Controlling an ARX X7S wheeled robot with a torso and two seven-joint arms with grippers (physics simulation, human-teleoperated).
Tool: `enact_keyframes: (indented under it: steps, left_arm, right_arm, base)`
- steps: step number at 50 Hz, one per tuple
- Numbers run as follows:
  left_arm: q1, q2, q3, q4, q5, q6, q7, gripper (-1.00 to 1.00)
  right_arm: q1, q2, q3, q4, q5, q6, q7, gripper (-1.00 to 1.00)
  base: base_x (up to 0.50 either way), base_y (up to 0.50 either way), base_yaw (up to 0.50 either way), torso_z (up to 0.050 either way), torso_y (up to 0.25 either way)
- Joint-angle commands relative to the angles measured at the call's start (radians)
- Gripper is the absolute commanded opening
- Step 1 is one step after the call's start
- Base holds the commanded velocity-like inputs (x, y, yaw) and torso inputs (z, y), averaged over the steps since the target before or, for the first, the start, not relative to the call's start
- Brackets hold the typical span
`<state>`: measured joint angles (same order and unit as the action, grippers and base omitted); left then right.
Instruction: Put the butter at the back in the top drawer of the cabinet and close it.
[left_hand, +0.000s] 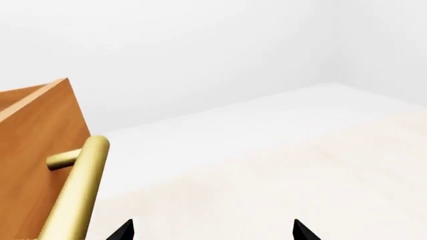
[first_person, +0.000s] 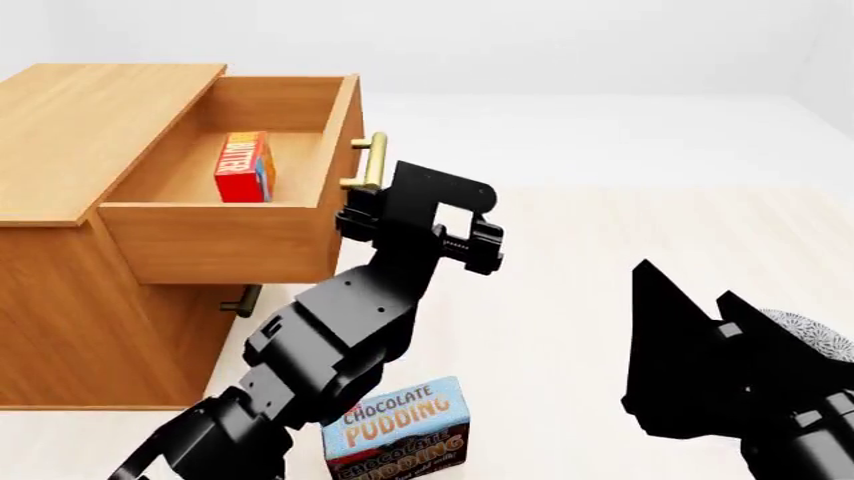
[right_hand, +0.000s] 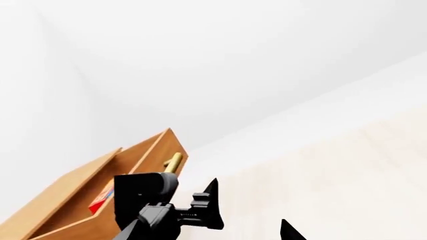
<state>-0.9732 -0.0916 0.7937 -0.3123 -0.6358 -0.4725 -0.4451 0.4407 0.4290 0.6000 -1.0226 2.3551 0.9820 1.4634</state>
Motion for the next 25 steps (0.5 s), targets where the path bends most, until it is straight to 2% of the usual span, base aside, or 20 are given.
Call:
enact_keyframes:
  steps: [1, 25]
  left_arm:
    - [-0.033, -0.050, -0.036, -0.094, 0.004, 0.033, 0.022, 1.00]
    - [-0.031, -0.174, -0.074, -0.132, 0.002, 0.060, 0.051, 1.00]
  right_arm:
    - [0.011, 0.002, -0.004, -0.008, 0.013, -0.014, 0.010, 1.00]
    - [0.028, -0.023, -0.047, 0.001, -0.013, 0.002, 0.034, 1.00]
  base:
    - [0.00, 0.00, 0.00, 0.000, 0.000]
    - [0.01, 0.00, 0.00, 0.000, 0.000]
